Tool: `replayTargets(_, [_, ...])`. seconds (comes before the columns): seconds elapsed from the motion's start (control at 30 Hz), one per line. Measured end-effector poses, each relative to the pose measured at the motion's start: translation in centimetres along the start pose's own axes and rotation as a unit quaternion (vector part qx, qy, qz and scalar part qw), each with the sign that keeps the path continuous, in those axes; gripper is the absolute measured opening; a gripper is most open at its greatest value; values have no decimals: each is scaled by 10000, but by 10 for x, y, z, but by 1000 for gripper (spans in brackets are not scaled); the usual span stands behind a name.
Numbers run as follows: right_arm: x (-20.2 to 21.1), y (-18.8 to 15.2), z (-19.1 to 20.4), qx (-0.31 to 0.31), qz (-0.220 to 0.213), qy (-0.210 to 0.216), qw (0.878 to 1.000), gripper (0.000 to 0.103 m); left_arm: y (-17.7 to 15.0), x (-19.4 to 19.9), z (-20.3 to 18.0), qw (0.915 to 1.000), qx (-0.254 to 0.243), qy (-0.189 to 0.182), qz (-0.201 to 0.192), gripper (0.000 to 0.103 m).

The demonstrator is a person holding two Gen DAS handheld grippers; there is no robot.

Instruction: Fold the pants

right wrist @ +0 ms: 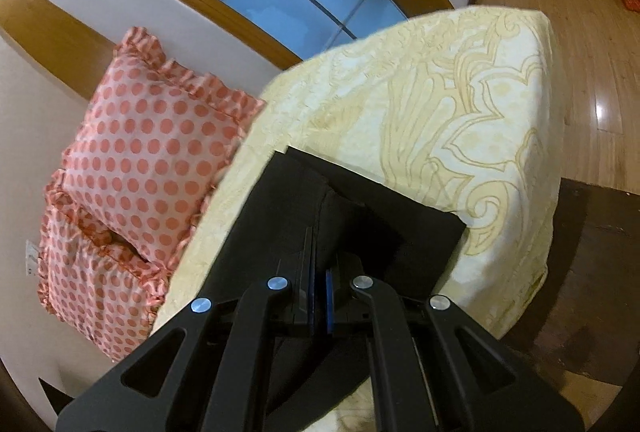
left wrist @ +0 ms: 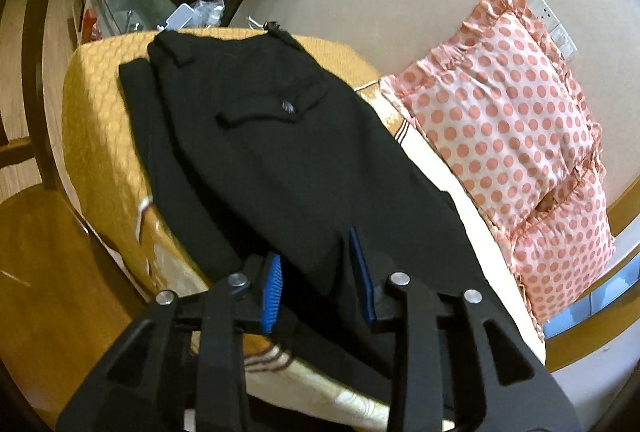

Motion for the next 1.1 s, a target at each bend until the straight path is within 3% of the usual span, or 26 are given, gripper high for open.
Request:
replayTargets(0.13, [11, 14, 36, 371, -123, 443, 9983, 4, 13, -5, -5, 9998, -212, 45, -51, 15])
replayTargets(0.27, [16, 13, 34, 638, -170, 164, 9977, 4, 11, 5, -1, 9997, -209, 12, -115, 7])
replayTargets(0.47, [7, 0, -10, 260, 63, -128, 9996, 4, -18, 17, 20, 9993, -199, 237, -185, 7])
replayTargets(0.77, [-2, 7, -7, 320, 127, -134, 9993, 4, -11, 11, 14, 9992, -318, 217, -146, 17])
replayTargets(0.87, [11, 12, 7, 639, -154, 10, 9978, 4, -10, 10, 10, 9988, -412, 213, -127, 17])
replayTargets(1.1, [19, 1, -22, 418, -161, -170, 9989, 3, -14, 9, 16, 9985, -513, 163, -64, 16])
Point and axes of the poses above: each gripper's, at about its wrist camera, not at the fingertips, and x roughly against the way its jaws point, z to its left, y to its top, the point moved 9 cm from there along -x, roughly the way its jaws point, and after that the axes turned 4 degrees about -x, right-handed, at the moved point
